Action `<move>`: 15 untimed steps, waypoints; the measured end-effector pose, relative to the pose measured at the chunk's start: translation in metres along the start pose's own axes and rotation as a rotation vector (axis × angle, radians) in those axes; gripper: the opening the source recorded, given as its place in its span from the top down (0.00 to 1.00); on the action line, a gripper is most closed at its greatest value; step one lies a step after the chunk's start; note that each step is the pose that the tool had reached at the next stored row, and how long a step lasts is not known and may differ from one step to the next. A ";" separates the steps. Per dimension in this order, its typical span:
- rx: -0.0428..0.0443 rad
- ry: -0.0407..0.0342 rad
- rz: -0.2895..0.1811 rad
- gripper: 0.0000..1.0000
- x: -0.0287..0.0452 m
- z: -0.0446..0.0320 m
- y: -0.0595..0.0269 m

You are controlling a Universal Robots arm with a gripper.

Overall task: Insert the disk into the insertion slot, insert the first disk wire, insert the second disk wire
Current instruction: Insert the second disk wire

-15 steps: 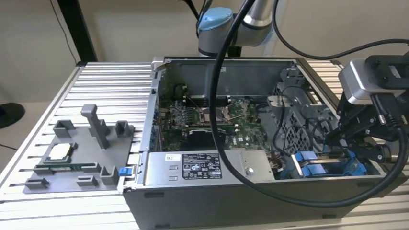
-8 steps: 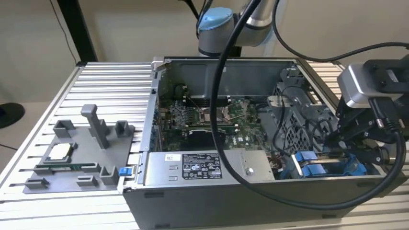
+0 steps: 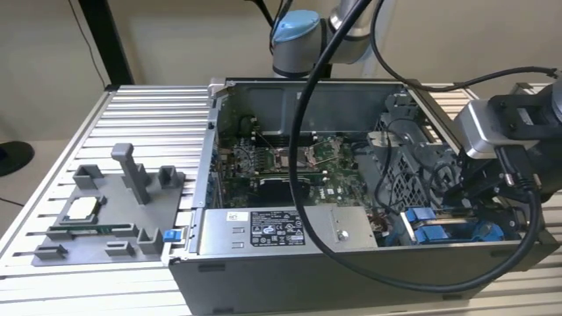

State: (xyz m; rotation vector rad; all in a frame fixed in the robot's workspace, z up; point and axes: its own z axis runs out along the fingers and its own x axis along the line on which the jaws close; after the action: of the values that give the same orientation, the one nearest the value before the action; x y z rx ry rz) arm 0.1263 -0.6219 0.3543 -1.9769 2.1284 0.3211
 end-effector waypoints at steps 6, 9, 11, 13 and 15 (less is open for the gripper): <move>0.0165 0.0071 -0.018 1.00 -0.0040 0.0065 0.0003; 0.0188 0.0069 -0.035 1.00 -0.0041 0.0065 -0.0007; 0.0164 0.0067 -0.047 1.00 -0.0042 0.0066 -0.0016; 0.0164 0.0065 -0.055 1.00 -0.0040 0.0065 -0.0018; 0.0186 0.0063 -0.061 1.00 -0.0037 0.0064 -0.0020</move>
State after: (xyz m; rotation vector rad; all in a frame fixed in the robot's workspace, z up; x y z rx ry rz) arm 0.1286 -0.6165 0.3493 -2.0303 2.0625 0.2839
